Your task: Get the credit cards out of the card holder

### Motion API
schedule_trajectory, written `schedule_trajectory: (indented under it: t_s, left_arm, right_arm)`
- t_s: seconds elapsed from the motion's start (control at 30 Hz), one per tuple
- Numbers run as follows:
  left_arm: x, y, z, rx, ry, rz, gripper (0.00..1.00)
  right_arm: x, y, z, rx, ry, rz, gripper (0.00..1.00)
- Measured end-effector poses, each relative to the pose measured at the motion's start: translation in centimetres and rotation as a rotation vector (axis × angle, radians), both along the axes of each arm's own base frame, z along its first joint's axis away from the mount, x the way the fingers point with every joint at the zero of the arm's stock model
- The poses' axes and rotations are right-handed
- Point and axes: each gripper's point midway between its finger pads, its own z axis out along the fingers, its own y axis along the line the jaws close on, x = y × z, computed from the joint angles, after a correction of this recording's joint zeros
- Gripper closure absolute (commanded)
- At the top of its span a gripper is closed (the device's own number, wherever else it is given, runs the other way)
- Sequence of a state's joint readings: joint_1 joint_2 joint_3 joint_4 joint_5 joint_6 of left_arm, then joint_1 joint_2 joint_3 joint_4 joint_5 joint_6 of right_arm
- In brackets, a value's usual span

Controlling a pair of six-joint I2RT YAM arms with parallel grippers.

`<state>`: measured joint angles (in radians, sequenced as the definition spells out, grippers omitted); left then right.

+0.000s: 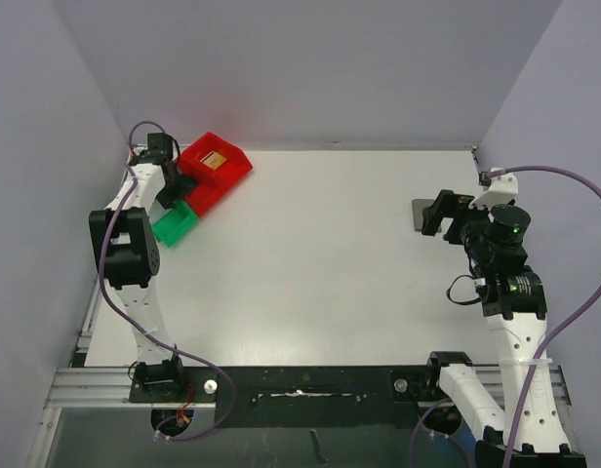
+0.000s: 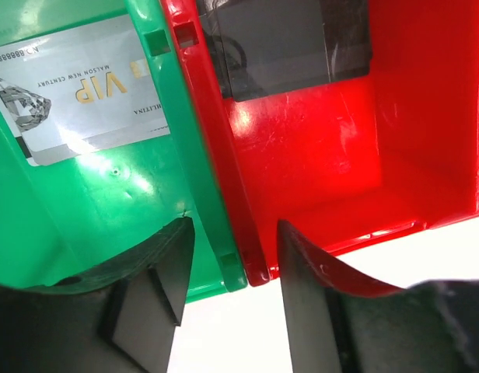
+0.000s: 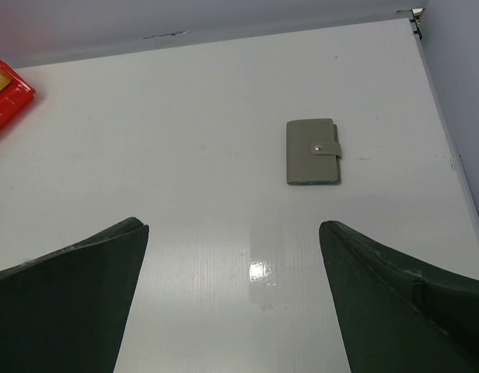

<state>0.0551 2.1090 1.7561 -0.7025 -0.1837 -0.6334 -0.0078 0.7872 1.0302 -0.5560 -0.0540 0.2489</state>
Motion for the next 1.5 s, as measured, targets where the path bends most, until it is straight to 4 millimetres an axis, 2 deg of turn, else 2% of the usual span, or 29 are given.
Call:
schedule_trajectory:
  t_s: [0.23,0.57,0.8,0.97,1.23,1.5]
  left_arm:
    - [-0.1,0.0,-0.1,0.007,0.008,-0.018,0.75]
    - [-0.5,-0.5,-0.2,0.001,-0.013,-0.068,0.80]
    - [-1.7,-2.7,-0.3,-0.013,-0.022,-0.127,0.81]
    - [-2.2,-6.3,-0.3,-0.020,-0.036,-0.203,0.81]
    - [-3.2,-15.4,-0.2,-0.055,-0.061,-0.394,0.81]
    - [-5.6,-22.6,-0.3,-0.084,-0.066,-0.513,0.81]
  right_arm:
    - [0.1,-0.1,-0.2,0.001,0.006,-0.009,0.02]
    - [0.4,-0.9,-1.4,-0.006,0.057,-0.055,0.02]
    - [0.8,-1.7,-2.5,-0.010,0.098,-0.099,0.02]
    - [1.1,-2.7,-3.8,-0.009,0.149,-0.156,0.02]
    - [1.2,-5.4,-7.9,0.002,0.284,-0.259,0.03]
    - [0.7,-7.1,-9.7,0.023,0.334,-0.327,0.02]
